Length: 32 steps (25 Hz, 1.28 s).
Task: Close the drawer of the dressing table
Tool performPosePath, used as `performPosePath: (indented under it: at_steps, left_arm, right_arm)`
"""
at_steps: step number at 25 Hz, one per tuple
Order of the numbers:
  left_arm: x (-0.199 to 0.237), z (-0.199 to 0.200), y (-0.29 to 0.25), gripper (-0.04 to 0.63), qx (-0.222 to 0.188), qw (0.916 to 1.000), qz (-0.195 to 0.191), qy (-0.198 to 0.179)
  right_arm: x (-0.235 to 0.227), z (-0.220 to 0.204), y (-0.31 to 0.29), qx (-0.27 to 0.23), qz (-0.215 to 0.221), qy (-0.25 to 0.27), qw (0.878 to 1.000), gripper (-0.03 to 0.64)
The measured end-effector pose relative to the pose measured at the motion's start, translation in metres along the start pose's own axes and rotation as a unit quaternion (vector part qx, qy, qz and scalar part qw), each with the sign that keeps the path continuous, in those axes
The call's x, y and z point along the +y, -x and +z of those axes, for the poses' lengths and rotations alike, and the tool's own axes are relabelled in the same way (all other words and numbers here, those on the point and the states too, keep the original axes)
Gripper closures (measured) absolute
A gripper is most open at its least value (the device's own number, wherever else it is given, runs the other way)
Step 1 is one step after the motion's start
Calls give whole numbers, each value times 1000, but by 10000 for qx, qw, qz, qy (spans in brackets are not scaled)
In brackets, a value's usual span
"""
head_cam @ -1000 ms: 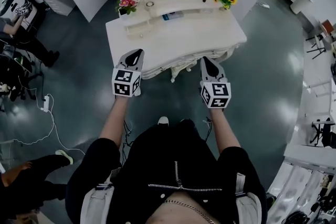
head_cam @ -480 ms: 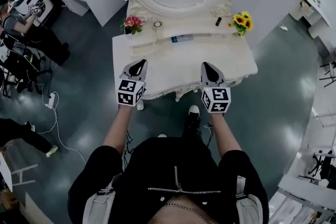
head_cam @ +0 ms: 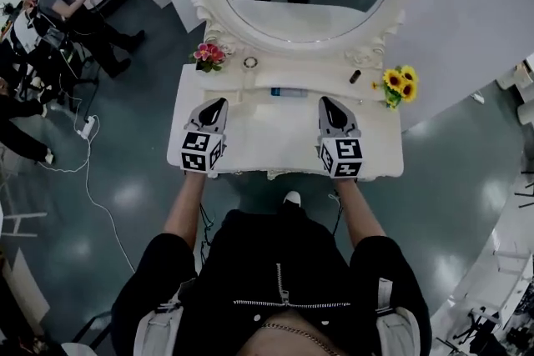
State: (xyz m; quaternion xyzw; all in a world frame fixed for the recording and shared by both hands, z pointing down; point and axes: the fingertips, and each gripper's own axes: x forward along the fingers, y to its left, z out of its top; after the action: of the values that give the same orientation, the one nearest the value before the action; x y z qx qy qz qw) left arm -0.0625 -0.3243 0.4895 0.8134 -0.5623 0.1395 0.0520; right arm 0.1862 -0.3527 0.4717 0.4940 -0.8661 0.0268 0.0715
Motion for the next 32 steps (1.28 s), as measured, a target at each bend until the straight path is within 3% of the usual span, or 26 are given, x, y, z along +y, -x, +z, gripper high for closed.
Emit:
performPosePath:
  at_steps: [6, 17, 20, 23, 28, 32]
  left_arm:
    - [-9, 16, -22, 571, -106, 9996, 239, 118]
    - [-4, 19, -43, 568, -200, 9996, 140, 148]
    - [1, 24, -46, 439, -292, 9991, 142, 262]
    - [10, 22, -48, 389, -361, 9982, 285, 385]
    - [24, 3, -55, 376, -204, 9973, 485, 517]
    - [36, -35, -52, 376, 122, 9951, 599, 776]
  right_arm:
    - [-26, 6, -22, -23, 316, 59, 9995, 614]
    - [-30, -1, -41, 72, 369, 26, 9993, 614]
    - [-32, 0, -44, 95, 344, 33, 9994, 614]
    - [-32, -1, -48, 121, 360, 50, 9993, 614]
    - [-35, -2, -53, 146, 370, 51, 9992, 614]
    - [-30, -9, -54, 243, 415, 28, 9988, 614]
